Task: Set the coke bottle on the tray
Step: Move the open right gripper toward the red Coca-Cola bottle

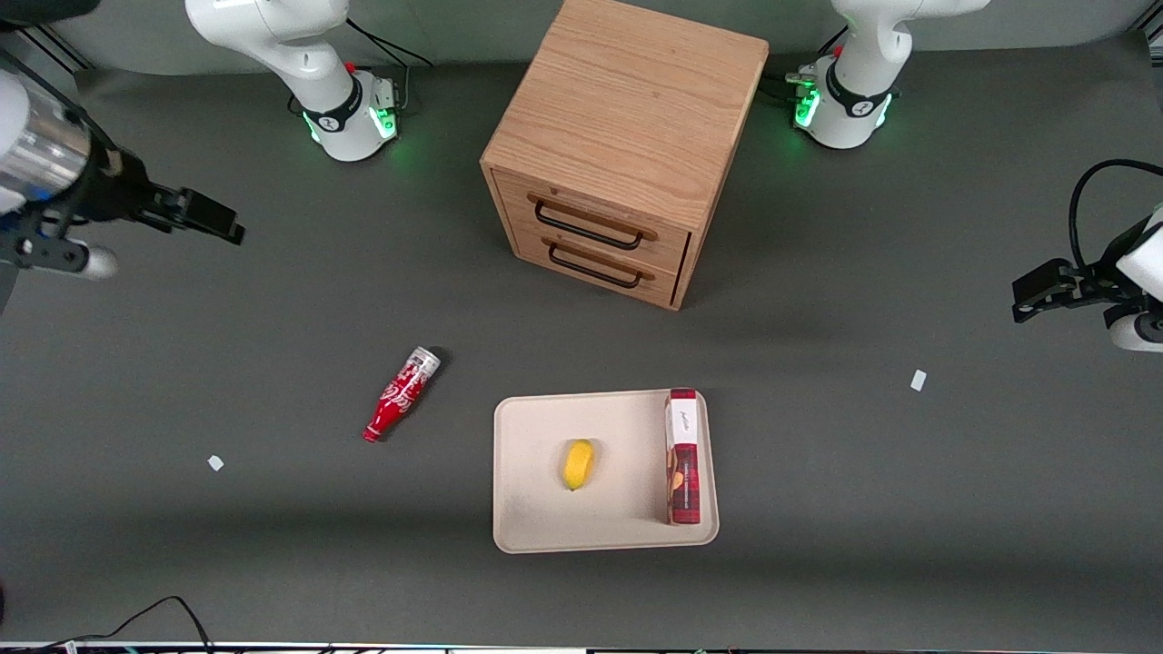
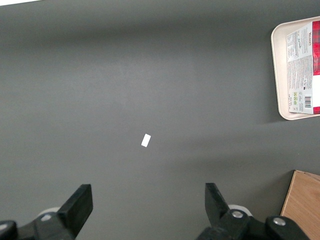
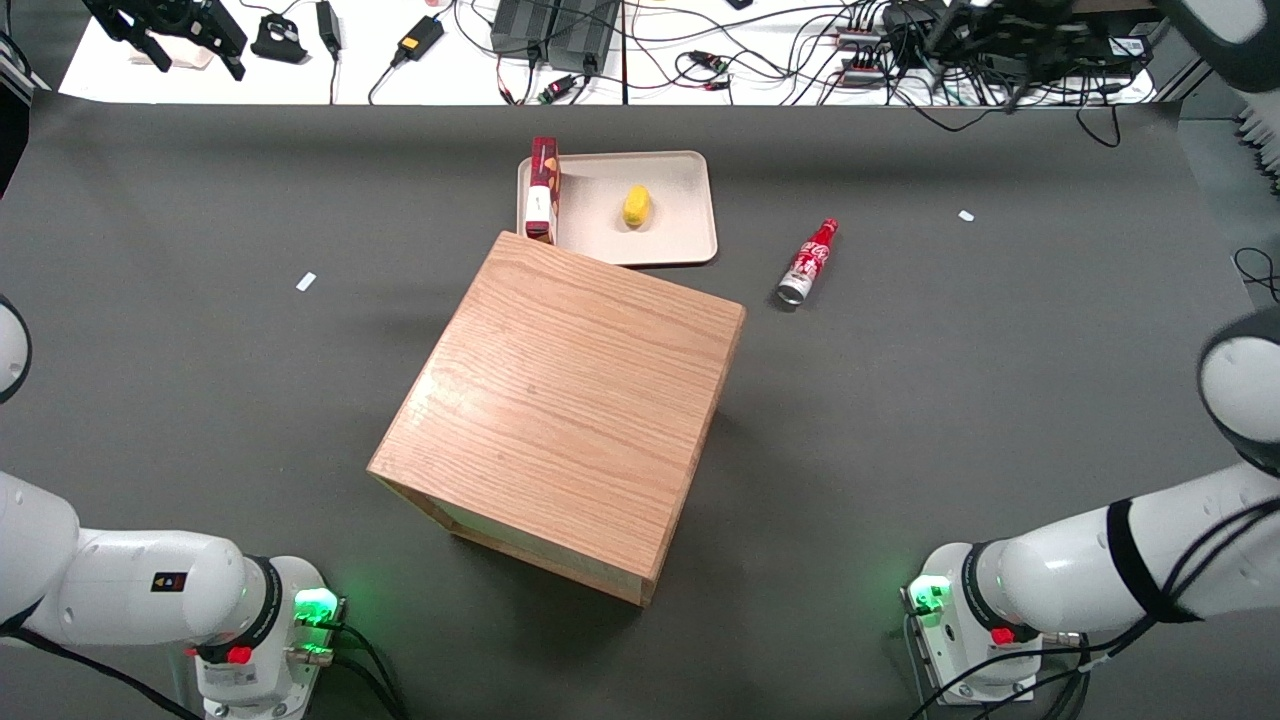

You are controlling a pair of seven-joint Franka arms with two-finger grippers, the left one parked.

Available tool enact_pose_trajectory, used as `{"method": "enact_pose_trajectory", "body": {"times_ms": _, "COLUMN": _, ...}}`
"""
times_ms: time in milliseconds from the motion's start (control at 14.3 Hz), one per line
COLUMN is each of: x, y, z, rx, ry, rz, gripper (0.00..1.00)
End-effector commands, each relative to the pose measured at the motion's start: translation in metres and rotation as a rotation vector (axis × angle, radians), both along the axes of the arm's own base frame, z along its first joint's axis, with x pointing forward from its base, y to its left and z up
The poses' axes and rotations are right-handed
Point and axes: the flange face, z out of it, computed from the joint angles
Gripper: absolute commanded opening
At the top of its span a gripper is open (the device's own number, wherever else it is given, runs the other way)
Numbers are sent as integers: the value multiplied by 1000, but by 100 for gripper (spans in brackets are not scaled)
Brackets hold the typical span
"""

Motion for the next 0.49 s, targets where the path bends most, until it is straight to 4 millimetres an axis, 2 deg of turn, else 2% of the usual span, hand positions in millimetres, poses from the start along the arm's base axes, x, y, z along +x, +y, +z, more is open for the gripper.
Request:
{"method": "enact_pose_trajectory", "body": {"times_ms": 0, "x": 42, "y": 57, "z": -56, "rx": 19, "ry": 28, "rz": -125, "gripper": 100}}
{"method": "enact_pose_trajectory", "body": {"times_ms": 70, "x": 51, "y": 73, "z": -88, "rx": 14, "ry": 41, "rz": -160, "gripper": 100}}
{"method": "enact_pose_trajectory", "body": {"times_ms": 140, "x": 60, "y": 79, "z": -125, "rx": 6, "ry": 59, "rz": -192, "gripper": 100}}
{"method": "enact_pose_trajectory", "body": {"times_ms": 280, "x": 73, "y": 85, "z": -197, "rx": -39, "ry": 77, "rz": -250, "gripper": 100}}
{"method": "enact_pose_trajectory", "body": {"times_ms": 420, "x": 80, "y": 93, "z": -259, "rx": -127, "ry": 72, "rz": -274, "gripper": 100}}
